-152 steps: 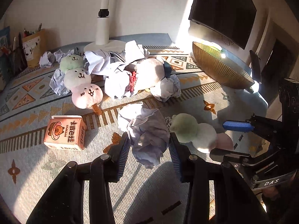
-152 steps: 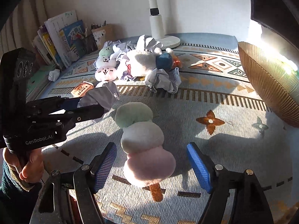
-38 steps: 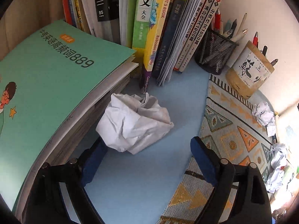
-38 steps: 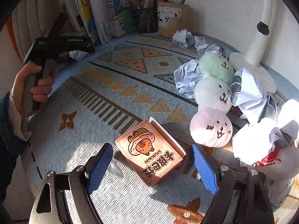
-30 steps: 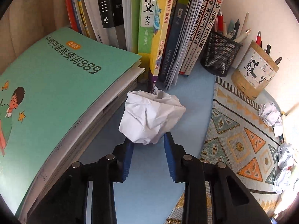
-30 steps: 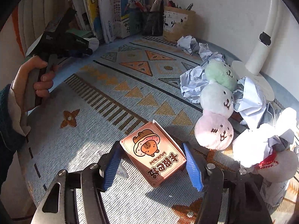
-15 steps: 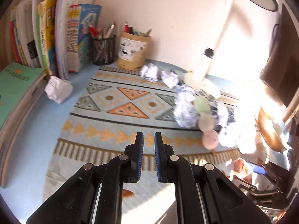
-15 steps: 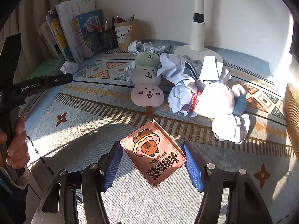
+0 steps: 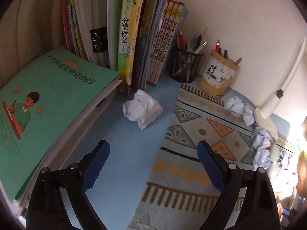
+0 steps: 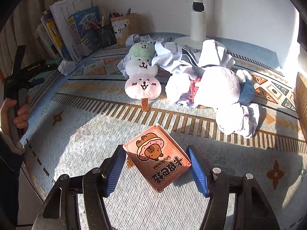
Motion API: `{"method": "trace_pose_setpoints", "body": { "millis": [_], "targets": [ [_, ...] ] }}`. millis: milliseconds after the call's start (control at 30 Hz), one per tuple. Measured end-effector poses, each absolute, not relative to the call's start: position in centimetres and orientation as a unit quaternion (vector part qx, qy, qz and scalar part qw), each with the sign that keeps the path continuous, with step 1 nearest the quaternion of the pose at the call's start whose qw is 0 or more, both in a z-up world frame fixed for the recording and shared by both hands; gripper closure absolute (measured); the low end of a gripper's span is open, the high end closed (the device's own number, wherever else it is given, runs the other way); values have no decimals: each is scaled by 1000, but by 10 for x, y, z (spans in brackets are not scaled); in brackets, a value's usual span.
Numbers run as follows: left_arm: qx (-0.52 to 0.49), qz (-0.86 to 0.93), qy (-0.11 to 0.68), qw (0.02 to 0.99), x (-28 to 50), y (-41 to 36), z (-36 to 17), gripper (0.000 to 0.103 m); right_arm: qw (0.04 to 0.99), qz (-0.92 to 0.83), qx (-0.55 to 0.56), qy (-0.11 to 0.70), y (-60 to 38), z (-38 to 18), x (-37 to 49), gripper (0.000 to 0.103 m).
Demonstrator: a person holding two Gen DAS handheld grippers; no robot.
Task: Organize objects
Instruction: 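Grasp the crumpled white paper beside the books with the left tool, then carry the box and paper over the brown bowl and open both tools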
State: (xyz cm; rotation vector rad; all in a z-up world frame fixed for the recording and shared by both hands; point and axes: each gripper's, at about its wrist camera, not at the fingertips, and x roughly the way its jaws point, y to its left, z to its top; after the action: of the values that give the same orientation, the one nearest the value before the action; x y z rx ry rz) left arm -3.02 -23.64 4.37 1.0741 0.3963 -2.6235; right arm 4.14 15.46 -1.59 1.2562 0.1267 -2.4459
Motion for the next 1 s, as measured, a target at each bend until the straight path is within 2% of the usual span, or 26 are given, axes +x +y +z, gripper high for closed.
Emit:
{"method": "trace_pose_setpoints", "body": {
  "millis": [100, 167, 233, 267, 300, 567, 733, 800, 867, 1000],
  "targets": [
    [389, -896, 116, 180, -71, -251, 28, 12, 181, -875, 444, 60, 150, -16, 36, 40],
    [397, -894, 120, 172, -88, -255, 21, 21, 180, -873, 449, 62, 150, -18, 33, 40],
    [406, -892, 116, 160, -100, -253, 17, 55, 181, -870, 455, 59, 152, -22, 30, 40],
    [408, -893, 108, 156, -103, -250, 17, 61, 182, -869, 457, 56, 153, -23, 29, 40],
    [405, -896, 98, 152, -104, -245, 17, 74, 184, -868, 458, 53, 154, -24, 28, 40],
    [360, -927, 67, 80, -46, -186, 52, 74, 173, -876, 450, 29, 172, -21, 36, 40],
    [348, -935, 61, -17, 12, -119, 72, 74, 162, -880, 446, -6, 188, -17, 41, 40],
    [350, -932, 74, -56, 32, -92, 70, 74, 159, -880, 447, -13, 190, -17, 42, 39],
    [356, -927, 83, -87, 44, -67, 65, 74, 153, -878, 452, -18, 193, -19, 44, 33],
    [372, -914, 88, -133, 55, -21, 43, 74, 167, -876, 452, 1, 201, -19, 57, 33]
  ]
}}
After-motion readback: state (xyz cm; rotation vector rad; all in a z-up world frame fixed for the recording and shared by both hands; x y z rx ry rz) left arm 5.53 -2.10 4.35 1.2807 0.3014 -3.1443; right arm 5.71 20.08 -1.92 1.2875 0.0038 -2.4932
